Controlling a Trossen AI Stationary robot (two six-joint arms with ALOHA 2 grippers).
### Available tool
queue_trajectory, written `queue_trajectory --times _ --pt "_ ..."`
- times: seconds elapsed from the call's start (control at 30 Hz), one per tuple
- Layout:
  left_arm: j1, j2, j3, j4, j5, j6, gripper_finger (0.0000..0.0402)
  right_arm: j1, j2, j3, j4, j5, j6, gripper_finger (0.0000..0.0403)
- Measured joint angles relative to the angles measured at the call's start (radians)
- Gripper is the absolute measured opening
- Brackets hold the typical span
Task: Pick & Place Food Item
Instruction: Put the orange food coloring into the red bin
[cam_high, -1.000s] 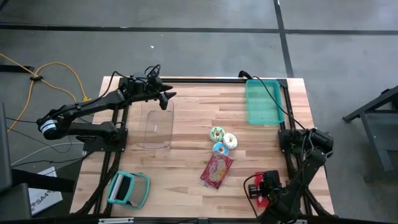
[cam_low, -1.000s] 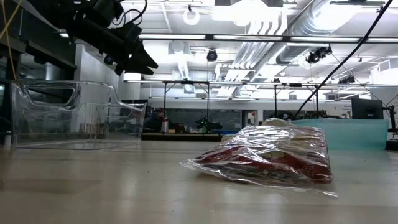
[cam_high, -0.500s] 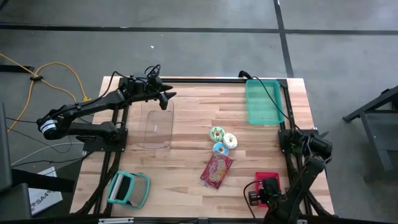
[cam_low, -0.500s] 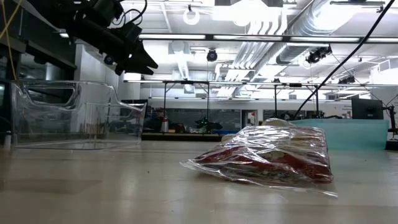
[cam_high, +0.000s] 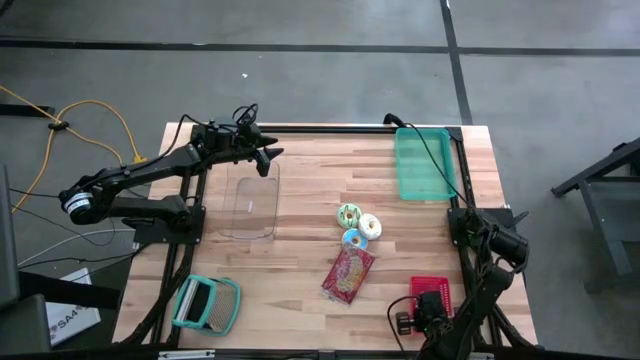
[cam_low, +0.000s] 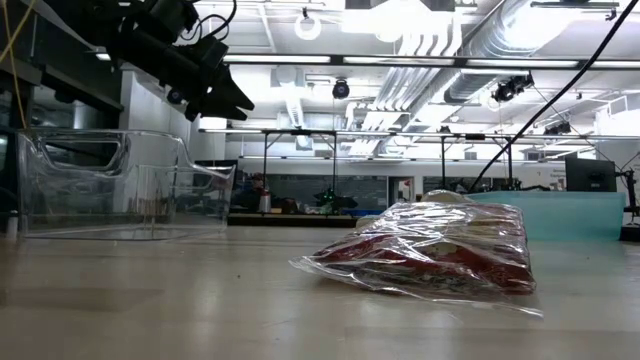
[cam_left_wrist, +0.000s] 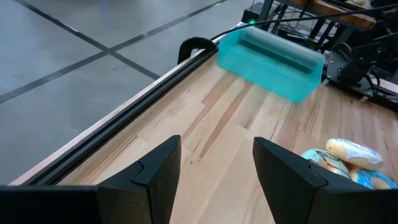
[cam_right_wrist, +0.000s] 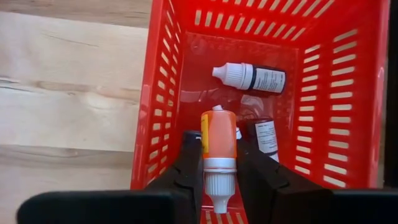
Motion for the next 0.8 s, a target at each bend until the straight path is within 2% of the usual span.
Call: queue_trajectory --times 0.3,0.8 --pt "0.000 0.000 0.000 0.000 0.000 -0.002 0.0195 0.000 0.000 0.000 0.001 0.002 0.006 0.0083" --pt "0.000 0.000 0.000 0.000 0.000 -0.002 0.0195 0.000 0.000 0.000 0.000 0.003 0.005 0.0085"
